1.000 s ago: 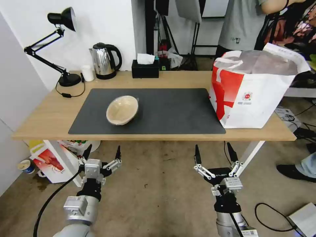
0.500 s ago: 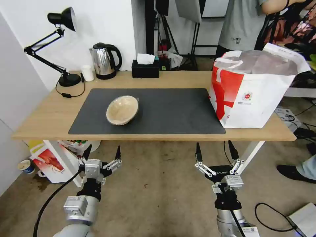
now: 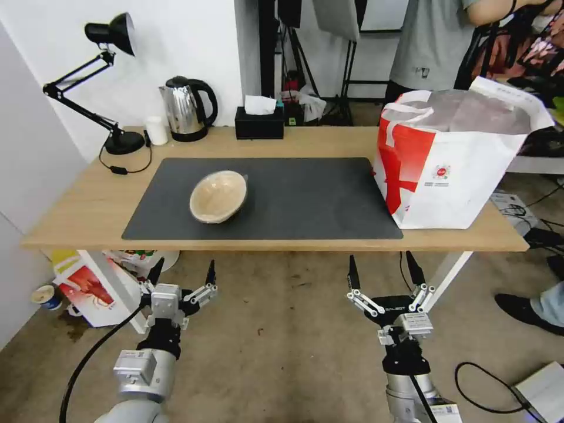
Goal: Pick up the trash from the table and place it into the takeout bag.
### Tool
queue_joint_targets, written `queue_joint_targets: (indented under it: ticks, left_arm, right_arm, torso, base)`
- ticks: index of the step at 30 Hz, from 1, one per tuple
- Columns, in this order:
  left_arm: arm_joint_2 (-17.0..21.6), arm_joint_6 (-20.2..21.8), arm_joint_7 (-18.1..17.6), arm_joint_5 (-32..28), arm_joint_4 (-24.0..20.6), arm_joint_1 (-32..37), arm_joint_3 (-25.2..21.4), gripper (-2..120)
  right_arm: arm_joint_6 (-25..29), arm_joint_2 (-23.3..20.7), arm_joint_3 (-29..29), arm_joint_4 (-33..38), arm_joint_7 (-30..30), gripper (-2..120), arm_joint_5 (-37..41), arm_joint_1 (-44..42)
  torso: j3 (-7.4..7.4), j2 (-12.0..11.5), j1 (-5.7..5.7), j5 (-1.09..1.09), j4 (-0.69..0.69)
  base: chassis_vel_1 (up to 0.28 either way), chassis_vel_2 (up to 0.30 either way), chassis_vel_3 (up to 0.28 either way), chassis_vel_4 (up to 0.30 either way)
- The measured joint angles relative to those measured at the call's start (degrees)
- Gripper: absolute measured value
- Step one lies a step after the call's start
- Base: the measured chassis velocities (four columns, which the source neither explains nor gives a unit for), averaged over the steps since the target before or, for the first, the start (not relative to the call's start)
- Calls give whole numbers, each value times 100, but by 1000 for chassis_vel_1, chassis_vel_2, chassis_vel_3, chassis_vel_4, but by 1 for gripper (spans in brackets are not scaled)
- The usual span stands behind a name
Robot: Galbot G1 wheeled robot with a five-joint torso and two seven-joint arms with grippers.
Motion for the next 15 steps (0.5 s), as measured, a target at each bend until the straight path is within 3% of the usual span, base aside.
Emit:
queue_joint_targets:
  ticks: [15]
  left_arm:
    - [0, 0, 0, 0, 0, 0, 0, 100]
  right_arm:
    - [-8, 0, 4, 8, 5, 100, -6, -2]
  torso:
    - [0, 0, 0, 0, 0]
  base:
    - [0, 0, 0, 0]
